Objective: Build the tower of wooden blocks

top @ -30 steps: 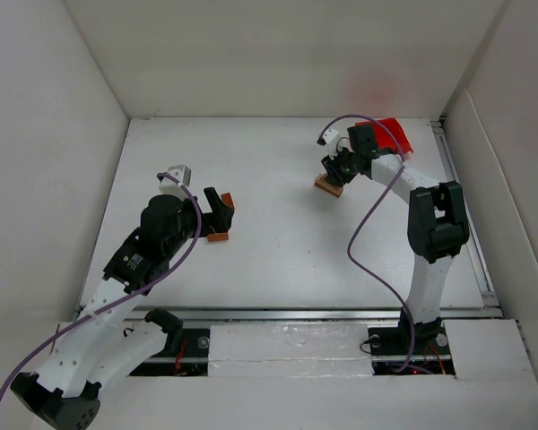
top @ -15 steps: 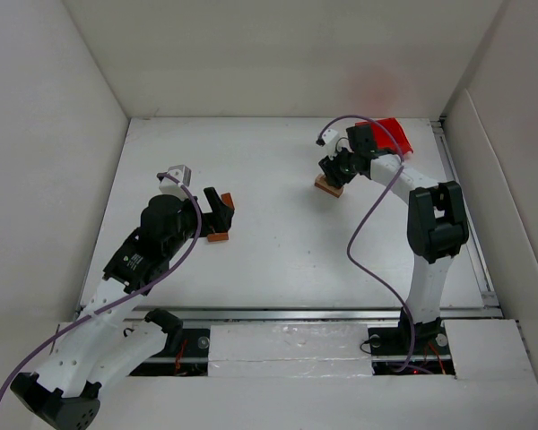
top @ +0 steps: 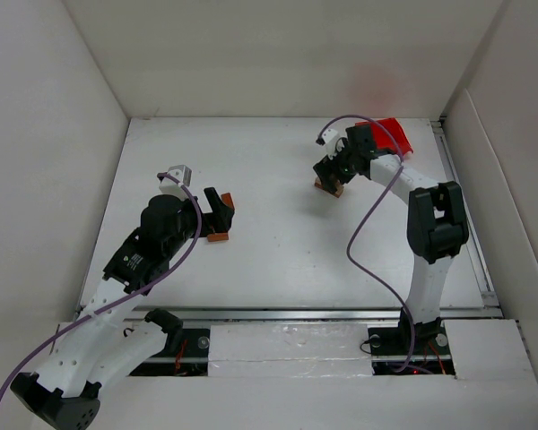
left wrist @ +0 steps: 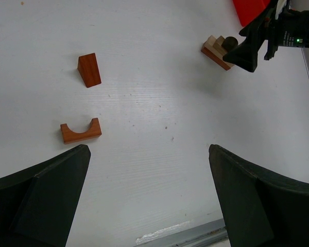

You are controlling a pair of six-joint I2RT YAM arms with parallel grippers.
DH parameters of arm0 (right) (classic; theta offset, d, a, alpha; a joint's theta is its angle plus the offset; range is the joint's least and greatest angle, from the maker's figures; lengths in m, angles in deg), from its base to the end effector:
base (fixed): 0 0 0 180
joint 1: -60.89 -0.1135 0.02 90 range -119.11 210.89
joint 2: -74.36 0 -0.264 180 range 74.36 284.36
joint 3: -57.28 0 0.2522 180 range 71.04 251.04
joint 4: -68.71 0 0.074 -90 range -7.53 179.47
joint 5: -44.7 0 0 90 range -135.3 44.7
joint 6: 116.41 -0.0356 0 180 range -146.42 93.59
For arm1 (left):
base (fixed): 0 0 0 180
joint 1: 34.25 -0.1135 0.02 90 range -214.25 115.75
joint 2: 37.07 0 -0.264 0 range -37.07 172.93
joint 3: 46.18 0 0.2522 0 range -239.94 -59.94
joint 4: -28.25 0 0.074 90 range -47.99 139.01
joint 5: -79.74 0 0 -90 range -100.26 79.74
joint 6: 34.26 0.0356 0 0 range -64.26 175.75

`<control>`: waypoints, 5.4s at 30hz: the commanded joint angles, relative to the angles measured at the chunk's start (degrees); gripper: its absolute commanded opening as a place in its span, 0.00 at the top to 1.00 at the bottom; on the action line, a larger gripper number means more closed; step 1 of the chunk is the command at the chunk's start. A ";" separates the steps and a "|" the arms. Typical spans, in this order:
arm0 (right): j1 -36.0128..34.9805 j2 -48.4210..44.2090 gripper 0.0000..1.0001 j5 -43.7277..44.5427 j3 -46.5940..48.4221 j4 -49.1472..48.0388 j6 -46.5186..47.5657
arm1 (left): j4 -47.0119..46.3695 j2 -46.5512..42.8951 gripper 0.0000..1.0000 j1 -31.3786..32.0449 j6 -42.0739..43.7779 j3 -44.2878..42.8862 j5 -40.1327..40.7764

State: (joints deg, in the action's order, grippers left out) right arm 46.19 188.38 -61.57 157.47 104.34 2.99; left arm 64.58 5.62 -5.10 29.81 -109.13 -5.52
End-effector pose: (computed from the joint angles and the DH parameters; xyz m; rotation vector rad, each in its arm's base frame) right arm 0.4256 0.1220 0.2121 -1.0172 2.1744 0.2266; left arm 0.1479 -0.0791 0.3495 -0.0057 1.8922 -0.5887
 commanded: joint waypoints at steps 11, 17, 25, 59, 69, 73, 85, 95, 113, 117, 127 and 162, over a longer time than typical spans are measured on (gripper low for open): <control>-15.70 -31.73 0.00 26.72 -15.55 -30.01 -19.81 | 1.34 5.11 0.01 0.03 -3.59 -2.13 10.46; -16.76 -31.49 0.00 9.13 -25.80 -39.75 -25.27 | 1.78 9.33 0.01 0.03 -10.18 -4.25 14.24; -29.42 -36.50 0.00 29.17 -22.79 -30.12 -26.43 | -1.56 21.18 0.01 0.03 -15.81 -2.67 15.13; -23.89 -32.19 0.01 19.96 -23.06 -29.60 -25.01 | -7.44 52.48 0.35 -3.31 -10.01 -4.07 13.03; -23.36 -30.79 0.02 20.75 -22.80 -29.08 -25.10 | -9.21 50.29 0.69 -2.08 -11.15 -2.31 11.96; -23.36 -31.57 0.02 21.46 -23.33 -30.03 -25.10 | -9.47 47.92 0.80 -0.93 -13.61 -2.31 11.97; -15.98 -32.09 0.03 2.85 -30.52 -42.22 -32.92 | -14.13 38.43 1.00 -0.93 -24.77 -2.49 6.95; -28.26 -33.60 0.13 12.76 -39.05 -62.98 -48.04 | -20.99 30.34 1.00 -0.93 -38.14 -4.94 8.80; -37.33 -22.61 0.22 28.05 -32.65 -67.48 -52.44 | -24.59 24.98 1.00 -0.93 -40.25 -5.21 3.97; -37.33 -20.86 0.27 27.70 -33.34 -74.31 -53.05 | -24.59 24.54 1.00 -0.93 -40.25 -5.22 3.00; -37.86 -19.28 0.31 27.78 -30.54 -76.10 -53.14 | -25.03 24.62 1.00 -0.93 -39.99 -4.60 2.39; -20.19 -15.58 1.00 -37.34 -1.10 7.08 4.76 | -15.80 20.94 0.01 -0.93 -17.84 -8.21 -12.46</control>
State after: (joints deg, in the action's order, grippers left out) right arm 25.88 171.85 -90.77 150.89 90.90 -6.62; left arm 48.38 28.84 -6.13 8.28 -116.65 -14.68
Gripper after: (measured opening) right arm 0.414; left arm 0.989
